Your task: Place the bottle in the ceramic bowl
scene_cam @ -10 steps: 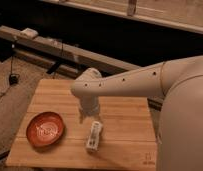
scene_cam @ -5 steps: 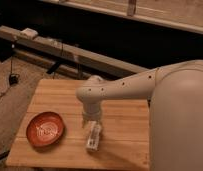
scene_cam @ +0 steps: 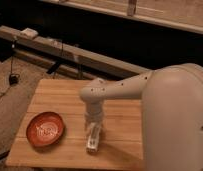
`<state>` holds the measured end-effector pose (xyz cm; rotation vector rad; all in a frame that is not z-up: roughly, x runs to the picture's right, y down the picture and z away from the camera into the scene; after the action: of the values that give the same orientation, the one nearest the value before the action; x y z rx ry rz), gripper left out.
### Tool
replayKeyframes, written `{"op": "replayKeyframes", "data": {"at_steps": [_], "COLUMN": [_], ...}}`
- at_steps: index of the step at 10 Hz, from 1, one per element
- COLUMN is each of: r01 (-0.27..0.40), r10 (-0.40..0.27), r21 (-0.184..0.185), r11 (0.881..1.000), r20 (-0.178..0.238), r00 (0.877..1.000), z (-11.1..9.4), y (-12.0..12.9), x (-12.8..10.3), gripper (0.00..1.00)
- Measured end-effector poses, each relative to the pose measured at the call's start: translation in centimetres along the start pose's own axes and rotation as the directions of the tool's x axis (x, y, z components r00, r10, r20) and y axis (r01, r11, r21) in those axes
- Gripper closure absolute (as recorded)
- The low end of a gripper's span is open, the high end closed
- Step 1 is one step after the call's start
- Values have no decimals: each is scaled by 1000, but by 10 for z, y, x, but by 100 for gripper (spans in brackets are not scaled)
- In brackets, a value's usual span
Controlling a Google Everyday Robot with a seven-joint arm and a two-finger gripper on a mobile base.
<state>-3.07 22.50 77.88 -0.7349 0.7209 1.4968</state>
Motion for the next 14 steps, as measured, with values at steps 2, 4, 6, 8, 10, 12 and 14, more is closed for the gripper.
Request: {"op": "replayKeyframes", "data": {"at_steps": [2, 4, 6, 8, 10, 12, 14], "r01": [-3, -3, -5, -21, -36, -25, 48], "r10": [3, 2, 3, 16, 31, 24, -39], "r21": [-3, -11, -23, -51, -90, -119, -148], "r11": [1000, 1000, 1000, 998, 995, 993, 988], "r20": [-30, -67, -101, -95, -59, -6, 61], "r00": [1000, 998, 995, 995, 998, 1000, 997], "z": [8, 16, 21, 13, -9, -39, -75], "y": [-3, -4, -4, -7, -9, -6, 18], "x": [-1, -2, -3, -6, -9, -10, -10], "gripper": [35, 36, 52, 70, 92, 100, 100]}}
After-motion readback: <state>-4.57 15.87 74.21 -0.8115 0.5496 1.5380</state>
